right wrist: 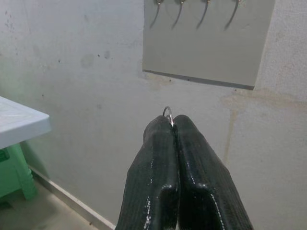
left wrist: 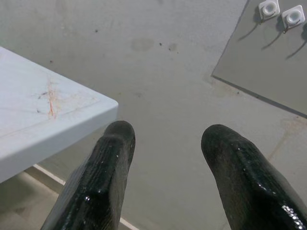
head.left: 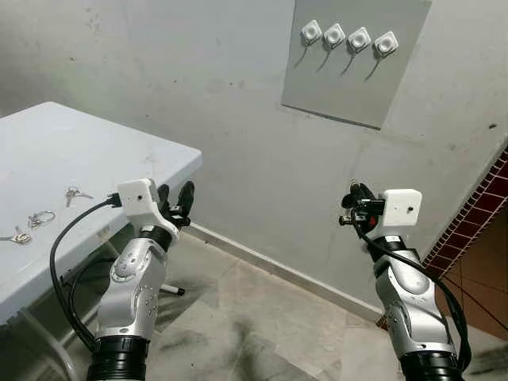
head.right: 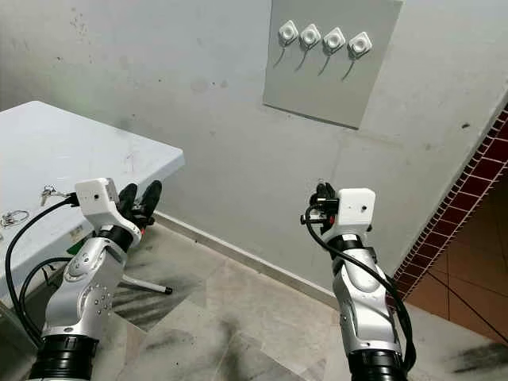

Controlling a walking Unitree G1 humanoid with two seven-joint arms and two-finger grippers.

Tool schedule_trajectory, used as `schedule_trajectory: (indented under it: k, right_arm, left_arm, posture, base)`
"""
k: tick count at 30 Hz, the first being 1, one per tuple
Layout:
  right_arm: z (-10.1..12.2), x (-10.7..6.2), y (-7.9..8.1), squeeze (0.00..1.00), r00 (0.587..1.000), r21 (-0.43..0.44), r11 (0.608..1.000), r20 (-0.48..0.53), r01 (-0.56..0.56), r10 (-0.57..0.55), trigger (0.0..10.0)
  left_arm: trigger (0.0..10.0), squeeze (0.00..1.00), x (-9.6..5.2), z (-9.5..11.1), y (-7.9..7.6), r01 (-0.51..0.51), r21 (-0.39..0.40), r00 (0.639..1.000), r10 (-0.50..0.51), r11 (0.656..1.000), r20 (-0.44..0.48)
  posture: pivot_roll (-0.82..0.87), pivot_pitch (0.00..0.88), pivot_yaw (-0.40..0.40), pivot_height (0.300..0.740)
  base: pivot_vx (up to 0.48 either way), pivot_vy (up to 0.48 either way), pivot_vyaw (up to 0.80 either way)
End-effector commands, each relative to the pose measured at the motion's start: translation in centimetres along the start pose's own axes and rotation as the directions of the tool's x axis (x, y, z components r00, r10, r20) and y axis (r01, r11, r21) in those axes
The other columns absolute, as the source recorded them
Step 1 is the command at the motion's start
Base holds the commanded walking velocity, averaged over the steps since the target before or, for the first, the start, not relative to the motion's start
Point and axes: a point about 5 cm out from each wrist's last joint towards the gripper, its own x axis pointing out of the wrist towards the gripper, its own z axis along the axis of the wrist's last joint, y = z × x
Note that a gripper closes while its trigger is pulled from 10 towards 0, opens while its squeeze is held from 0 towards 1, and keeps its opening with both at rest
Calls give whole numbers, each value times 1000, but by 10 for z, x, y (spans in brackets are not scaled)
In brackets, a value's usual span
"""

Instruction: Hang keys on a hook

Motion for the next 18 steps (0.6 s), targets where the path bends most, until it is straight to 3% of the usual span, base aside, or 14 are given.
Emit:
schedule_trajectory:
  k: [1,18]
  right_arm:
    - [7,2,0,0,1000,7,1000,25,10,-11,10000]
    - [6,2,1,0,999,18,1000,25,22,-22,10000]
  left_arm:
    - [10000,0,2,9,-1,18,16,999,-18,1000,27]
    - [10000,0,2,11,0,21,38,999,-22,999,32]
  posture:
    - [174,0,-12,740]
    - [176,0,-4,740]
  base:
    - [311,0,0]
    - [386,0,0]
